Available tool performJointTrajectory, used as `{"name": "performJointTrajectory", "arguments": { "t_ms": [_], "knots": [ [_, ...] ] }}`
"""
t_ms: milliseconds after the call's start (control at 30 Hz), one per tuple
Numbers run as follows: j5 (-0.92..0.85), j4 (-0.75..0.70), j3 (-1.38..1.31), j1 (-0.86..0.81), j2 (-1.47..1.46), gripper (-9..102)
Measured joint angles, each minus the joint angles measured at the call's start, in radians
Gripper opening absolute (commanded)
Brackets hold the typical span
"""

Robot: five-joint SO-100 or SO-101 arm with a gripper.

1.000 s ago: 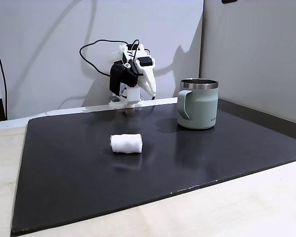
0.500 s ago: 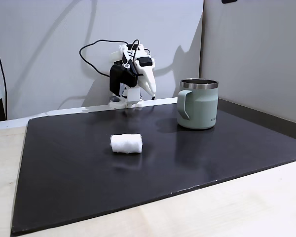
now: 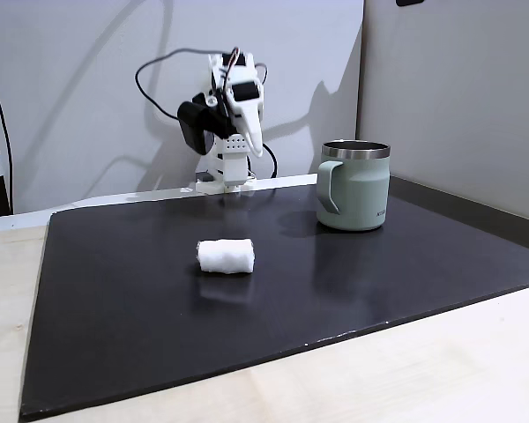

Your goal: Grasp a gauze and put it in the cup.

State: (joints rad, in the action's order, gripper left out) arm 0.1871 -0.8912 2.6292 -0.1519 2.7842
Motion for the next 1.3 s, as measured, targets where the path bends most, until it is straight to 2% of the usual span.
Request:
{"name": "performJointTrajectory", "arguments": {
  "t_ms": [233, 533, 800, 1033, 1133, 1300],
  "knots": [
    [0.086, -0.038, -0.327, -0.032, -0.374, 0],
    [0.181, -0.201, -0.813, -0.147, -0.884, 1],
    [0.190, -0.426, -1.302, -0.216, -1.318, 18],
    [0.164, -0.828, -2.000, -0.213, -1.839, 29],
    [0.133, -0.874, -2.230, -0.212, -1.994, 33],
    [0.103, -0.900, -2.368, -0.212, -2.077, 35]
  ]
}}
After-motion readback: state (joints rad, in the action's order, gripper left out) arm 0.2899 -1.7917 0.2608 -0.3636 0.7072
